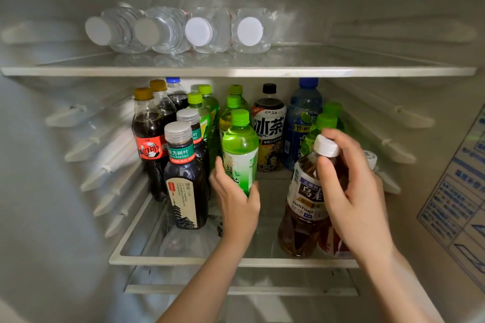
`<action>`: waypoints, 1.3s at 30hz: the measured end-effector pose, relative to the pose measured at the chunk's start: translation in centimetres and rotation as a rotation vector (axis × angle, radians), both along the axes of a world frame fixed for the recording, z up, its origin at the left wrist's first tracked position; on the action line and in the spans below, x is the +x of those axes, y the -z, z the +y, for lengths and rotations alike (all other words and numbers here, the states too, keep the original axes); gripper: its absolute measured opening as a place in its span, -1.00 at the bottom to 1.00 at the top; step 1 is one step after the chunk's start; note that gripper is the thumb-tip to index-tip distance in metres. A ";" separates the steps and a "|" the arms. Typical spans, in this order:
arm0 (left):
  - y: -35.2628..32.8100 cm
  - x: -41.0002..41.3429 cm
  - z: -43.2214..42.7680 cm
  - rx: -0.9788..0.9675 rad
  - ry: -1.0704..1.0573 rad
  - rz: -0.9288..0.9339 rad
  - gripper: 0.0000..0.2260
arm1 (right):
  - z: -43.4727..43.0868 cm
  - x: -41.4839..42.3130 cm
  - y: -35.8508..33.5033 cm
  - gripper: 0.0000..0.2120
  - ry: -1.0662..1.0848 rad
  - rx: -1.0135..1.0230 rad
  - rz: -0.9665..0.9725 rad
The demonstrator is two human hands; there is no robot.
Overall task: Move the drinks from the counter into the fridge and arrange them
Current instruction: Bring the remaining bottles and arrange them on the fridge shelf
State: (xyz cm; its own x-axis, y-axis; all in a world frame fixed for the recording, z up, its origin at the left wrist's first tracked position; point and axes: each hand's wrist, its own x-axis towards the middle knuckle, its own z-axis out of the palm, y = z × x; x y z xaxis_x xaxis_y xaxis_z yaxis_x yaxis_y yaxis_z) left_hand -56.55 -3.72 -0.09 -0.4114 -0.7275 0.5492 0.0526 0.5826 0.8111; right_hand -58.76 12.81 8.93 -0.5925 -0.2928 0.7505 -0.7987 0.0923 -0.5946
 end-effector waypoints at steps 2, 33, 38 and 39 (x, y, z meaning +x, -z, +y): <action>-0.2 -0.5 0.0 -0.029 -0.077 -0.023 -0.22 | 0.1 -0.1 0.0 -0.68 -0.005 -0.001 0.001; -6.6 7.3 -1.1 -0.402 -0.015 0.337 -0.84 | -1.9 -0.1 -1.2 -0.67 0.072 0.116 0.017; -8.9 8.3 -6.2 -0.438 -0.219 0.349 -0.87 | -3.4 -0.1 -1.2 -0.70 0.122 0.026 0.012; -8.9 8.3 -7.0 -0.412 -0.228 0.303 -0.84 | -3.7 -0.1 -1.2 -0.70 0.122 0.019 0.009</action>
